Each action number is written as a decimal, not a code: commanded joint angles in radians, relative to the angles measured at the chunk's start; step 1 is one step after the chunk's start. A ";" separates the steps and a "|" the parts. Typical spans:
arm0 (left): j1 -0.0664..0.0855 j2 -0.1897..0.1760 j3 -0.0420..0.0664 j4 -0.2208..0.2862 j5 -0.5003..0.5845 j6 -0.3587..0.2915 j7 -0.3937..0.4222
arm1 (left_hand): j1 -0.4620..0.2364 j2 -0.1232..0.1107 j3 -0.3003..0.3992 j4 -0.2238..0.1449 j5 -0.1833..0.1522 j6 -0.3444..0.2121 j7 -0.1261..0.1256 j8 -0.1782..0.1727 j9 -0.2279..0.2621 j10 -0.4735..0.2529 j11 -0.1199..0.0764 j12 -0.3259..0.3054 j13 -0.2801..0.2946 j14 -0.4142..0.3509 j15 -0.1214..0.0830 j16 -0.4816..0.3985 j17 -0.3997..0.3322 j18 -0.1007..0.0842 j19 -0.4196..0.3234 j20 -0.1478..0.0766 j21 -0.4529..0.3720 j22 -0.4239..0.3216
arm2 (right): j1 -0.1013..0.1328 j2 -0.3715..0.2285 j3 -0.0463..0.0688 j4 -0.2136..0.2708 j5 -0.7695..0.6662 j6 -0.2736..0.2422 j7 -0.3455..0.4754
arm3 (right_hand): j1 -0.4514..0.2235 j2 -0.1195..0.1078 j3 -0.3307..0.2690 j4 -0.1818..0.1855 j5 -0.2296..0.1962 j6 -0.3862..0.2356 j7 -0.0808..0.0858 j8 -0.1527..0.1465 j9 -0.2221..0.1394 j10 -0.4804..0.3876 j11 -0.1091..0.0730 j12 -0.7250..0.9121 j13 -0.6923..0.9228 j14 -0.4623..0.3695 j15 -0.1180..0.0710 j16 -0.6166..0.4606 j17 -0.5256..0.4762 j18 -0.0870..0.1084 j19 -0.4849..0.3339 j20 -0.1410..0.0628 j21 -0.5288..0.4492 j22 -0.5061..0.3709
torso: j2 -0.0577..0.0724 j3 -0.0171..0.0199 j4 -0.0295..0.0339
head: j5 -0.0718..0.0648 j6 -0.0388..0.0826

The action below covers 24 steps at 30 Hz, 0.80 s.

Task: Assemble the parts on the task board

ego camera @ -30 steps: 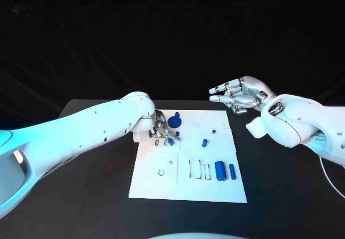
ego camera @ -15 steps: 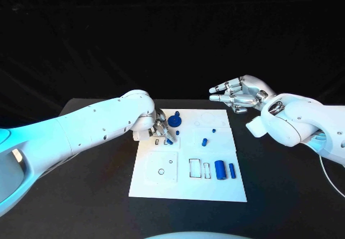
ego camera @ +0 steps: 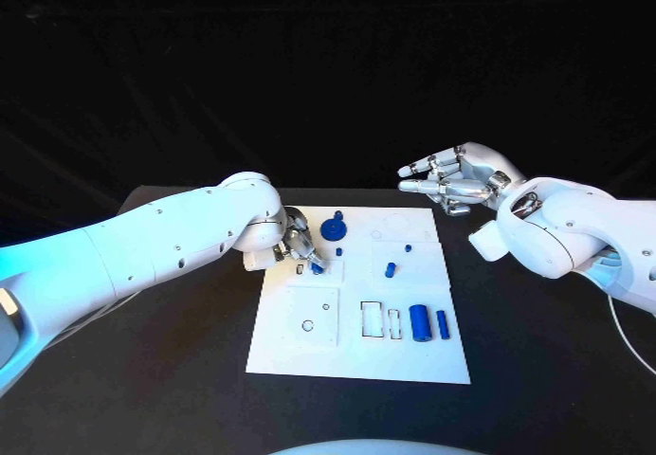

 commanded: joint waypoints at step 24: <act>-0.033 -0.028 -0.003 0.049 -0.089 -0.225 0.015 | -0.037 -0.008 0.177 -0.156 -0.007 0.004 -0.012 0.015 0.019 0.013 -0.004 0.005 0.006 0.105 0.001 0.002 0.263 -0.021 0.032 0.007 0.008 0.114 | -0.002 0.002 -0.002 -0.003 0.005 0.024 0.003 | 0.001 0.011 -0.012 0.002 0.007 0.004 -0.001 0.000 -0.002 -0.012 -0.002 -0.008 -0.005 0.034 -0.004 -0.011 -0.005 0.013 -0.013 0.000 -0.010 -0.011 | -0.001 0.0001 0.0035 | 0.005 -0.004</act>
